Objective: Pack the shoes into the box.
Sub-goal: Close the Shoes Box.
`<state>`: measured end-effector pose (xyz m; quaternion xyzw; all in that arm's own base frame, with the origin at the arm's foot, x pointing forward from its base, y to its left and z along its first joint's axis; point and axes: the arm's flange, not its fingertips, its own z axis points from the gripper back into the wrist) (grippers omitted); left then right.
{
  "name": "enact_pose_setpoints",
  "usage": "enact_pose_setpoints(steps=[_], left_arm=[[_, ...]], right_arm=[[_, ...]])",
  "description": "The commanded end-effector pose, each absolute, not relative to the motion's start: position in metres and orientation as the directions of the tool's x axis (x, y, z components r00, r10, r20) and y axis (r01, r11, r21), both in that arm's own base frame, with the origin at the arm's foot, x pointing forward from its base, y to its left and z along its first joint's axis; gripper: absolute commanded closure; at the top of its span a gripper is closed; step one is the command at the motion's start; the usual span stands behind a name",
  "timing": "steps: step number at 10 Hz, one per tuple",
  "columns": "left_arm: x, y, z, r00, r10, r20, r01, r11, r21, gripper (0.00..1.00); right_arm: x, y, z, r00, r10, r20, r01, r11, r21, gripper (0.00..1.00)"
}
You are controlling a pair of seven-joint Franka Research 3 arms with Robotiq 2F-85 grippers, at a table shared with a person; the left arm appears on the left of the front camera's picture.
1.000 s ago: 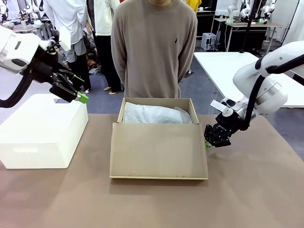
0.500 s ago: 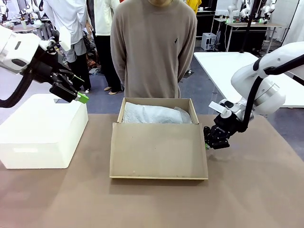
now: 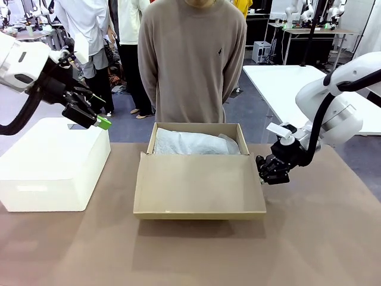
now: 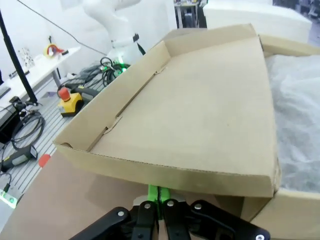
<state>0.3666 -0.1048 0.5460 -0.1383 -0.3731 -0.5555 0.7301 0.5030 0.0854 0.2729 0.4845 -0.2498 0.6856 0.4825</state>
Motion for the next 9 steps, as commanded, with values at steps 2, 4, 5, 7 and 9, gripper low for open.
enact_pose_setpoints(steps=[2,4,5,7,9], left_arm=[[0.368,-0.103,0.545,0.084,-0.700,0.709,0.920,0.328,0.215,0.00],[0.368,-0.103,0.545,0.084,-0.700,0.709,0.920,0.328,0.215,0.00],[0.368,-0.103,0.545,0.084,-0.700,0.709,0.920,0.328,0.215,0.00],[0.368,-0.103,0.545,0.084,-0.700,0.709,0.920,0.328,0.215,0.00],[0.368,-0.103,0.545,0.084,-0.700,0.709,0.920,0.328,0.215,0.00]], right_arm=[[0.497,0.082,0.285,-0.042,0.323,0.945,-0.932,-0.353,0.079,1.00],[0.501,0.078,0.296,-0.013,0.288,0.958,-0.953,-0.294,0.075,1.00],[0.502,0.077,0.301,0.001,0.263,0.965,-0.961,-0.267,0.074,1.00],[0.503,0.074,0.312,0.026,0.226,0.974,-0.972,-0.221,0.077,1.00],[0.507,0.070,0.317,0.053,0.178,0.983,-0.984,-0.160,0.082,1.00]])
